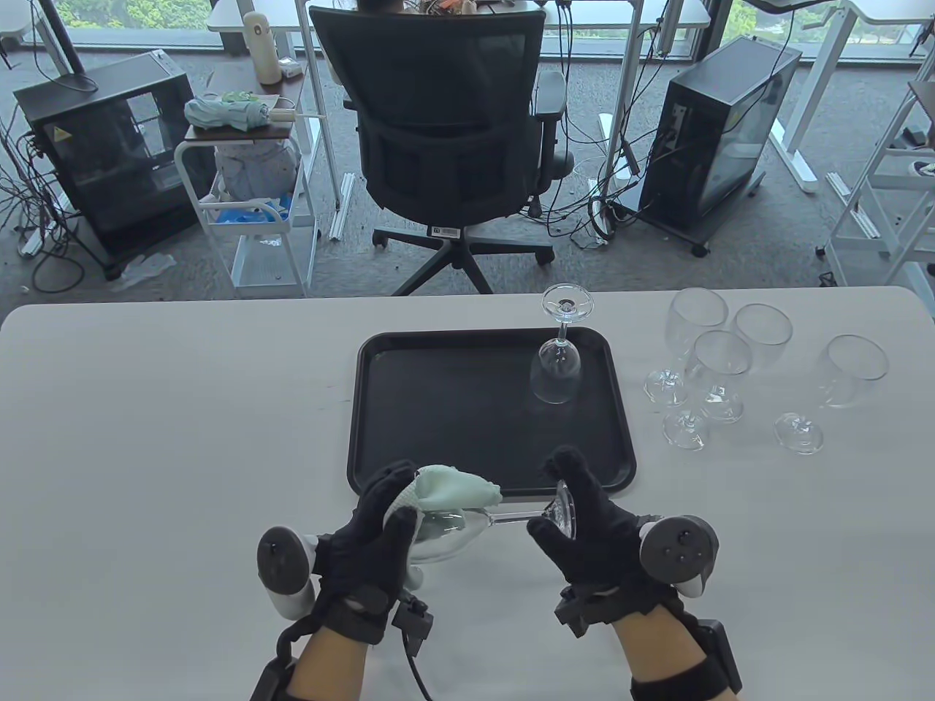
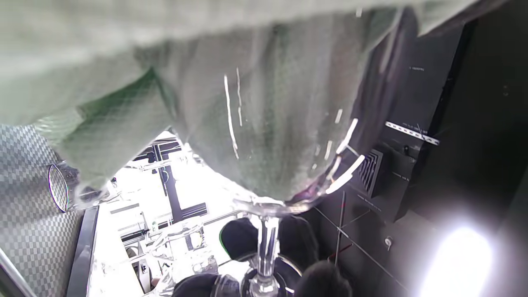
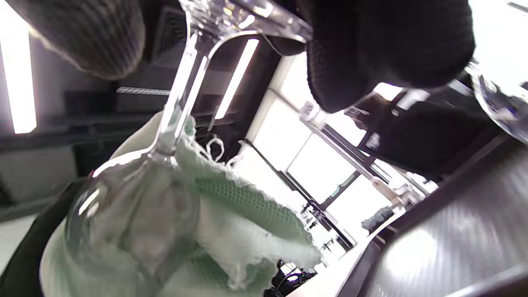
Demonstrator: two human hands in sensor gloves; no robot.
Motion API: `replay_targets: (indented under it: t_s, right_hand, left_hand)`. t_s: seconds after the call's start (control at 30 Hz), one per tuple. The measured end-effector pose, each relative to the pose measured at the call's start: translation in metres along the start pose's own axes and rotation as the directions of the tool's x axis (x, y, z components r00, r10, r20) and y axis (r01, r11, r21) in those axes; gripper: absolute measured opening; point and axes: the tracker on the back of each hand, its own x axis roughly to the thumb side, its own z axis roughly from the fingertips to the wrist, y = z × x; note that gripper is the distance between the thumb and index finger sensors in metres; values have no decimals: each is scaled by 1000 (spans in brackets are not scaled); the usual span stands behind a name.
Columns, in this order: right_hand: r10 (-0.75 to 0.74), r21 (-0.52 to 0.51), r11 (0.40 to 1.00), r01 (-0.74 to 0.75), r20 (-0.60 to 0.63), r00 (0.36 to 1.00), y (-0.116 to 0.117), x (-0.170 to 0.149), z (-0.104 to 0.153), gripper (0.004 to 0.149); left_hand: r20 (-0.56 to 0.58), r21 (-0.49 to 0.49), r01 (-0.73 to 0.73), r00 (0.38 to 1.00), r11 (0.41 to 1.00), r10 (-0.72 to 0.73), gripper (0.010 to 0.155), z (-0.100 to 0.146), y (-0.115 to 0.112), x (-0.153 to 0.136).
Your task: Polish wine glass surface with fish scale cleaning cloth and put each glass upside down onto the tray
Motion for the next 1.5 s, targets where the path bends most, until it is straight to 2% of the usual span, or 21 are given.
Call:
replay_targets:
  t_s: [0.07, 0.1, 0.17, 0.27, 0.3, 0.33, 0.47, 0.57, 0.67, 0.77, 0.8, 0.87, 0.93, 1.03, 1.1, 1.17, 1.27, 1.3, 1.37, 1.43, 1.5]
  right_hand:
    - [87, -63, 995, -82, 78, 993, -1, 3, 1, 92]
    - [64, -75, 995, -60, 57, 996, -1, 3, 1, 89]
    - [-71, -75, 995, 66, -64, 995, 2, 0, 1, 83]
    - [-255, -28, 965, 262, -344, 904, 7, -9, 4, 82]
    - [-265, -24, 962, 272, -332, 905, 7, -9, 4, 80]
    - [-202, -28, 979, 203, -300, 932, 7, -11, 4, 81]
    - [-98, -4, 995, 98, -62, 993, 4, -9, 2, 88]
    - [50, -67, 997, -46, 52, 997, 0, 0, 3, 90]
    - [-32, -92, 995, 31, -11, 999, 0, 1, 2, 82]
    - [-150, -76, 988, 137, -194, 970, 1, -5, 3, 78]
    - [-180, -58, 983, 172, -221, 959, 2, -5, 4, 77]
    - [-109, -65, 993, 99, -167, 980, 2, -3, 3, 79]
    - [-83, -27, 996, 82, -72, 994, 3, 1, 2, 83]
    - [-9, -49, 999, 10, 26, 1000, 2, 3, 3, 85]
    - [7, -62, 998, -7, -2, 1000, 2, 2, 3, 81]
    - [-50, -76, 996, 46, -51, 997, 2, 0, 3, 76]
    - [-194, -67, 981, 184, -206, 959, 3, -7, 4, 76]
    - [-218, -63, 976, 210, -189, 957, 4, -8, 4, 77]
    - [-164, -61, 986, 156, -151, 975, 5, -8, 5, 82]
    - [-99, -33, 995, 97, -63, 993, 5, -5, 4, 87]
    - [-34, -52, 998, 34, 3, 999, 4, -4, 3, 93]
  left_hand:
    - [-33, -35, -39, 999, 999, 38, 62, -1, 1, -2]
    - [-21, -44, -43, 999, 998, 42, 62, -1, 1, -2]
    - [-11, -24, -30, 1000, 999, 30, 64, 0, -1, -2]
    - [17, -3, 34, 999, 999, -34, 65, 1, -3, 2]
    - [9, 1, 47, 999, 999, -47, 64, 1, -3, 2]
    - [7, -2, 38, 999, 999, -38, 63, 1, -3, 2]
    - [-9, 6, 17, 1000, 1000, -17, 62, 1, -2, 2]
    - [-27, -8, -27, 999, 1000, 27, 62, 1, -3, 2]
    - [-21, -2, -27, 999, 1000, 27, 64, 2, -5, 2]
    - [16, -7, 8, 1000, 1000, -8, 64, 1, -8, 5]
    - [13, -2, 36, 999, 999, -36, 63, 1, -7, 5]
    - [13, -5, 5, 1000, 1000, -4, 62, 0, -5, 5]
    - [-12, 7, 1, 1000, 1000, -1, 62, 1, 0, 6]
    - [-29, -11, -24, 999, 1000, 23, 62, 0, 0, 6]
    - [-19, -4, -7, 1000, 1000, 7, 62, 1, -2, 6]
    - [3, -13, 1, 1000, 1000, -1, 63, 1, -4, 6]
    - [43, -4, 38, 998, 999, -38, 62, 1, -5, 7]
    - [31, 1, 33, 999, 999, -33, 62, 1, -4, 6]
    - [22, -10, 22, 1000, 1000, -22, 61, 1, -3, 5]
    - [2, 15, 6, 1000, 1000, -6, 61, 1, -1, 3]
    - [-6, -9, -7, 1000, 1000, 7, 61, 0, -1, 5]
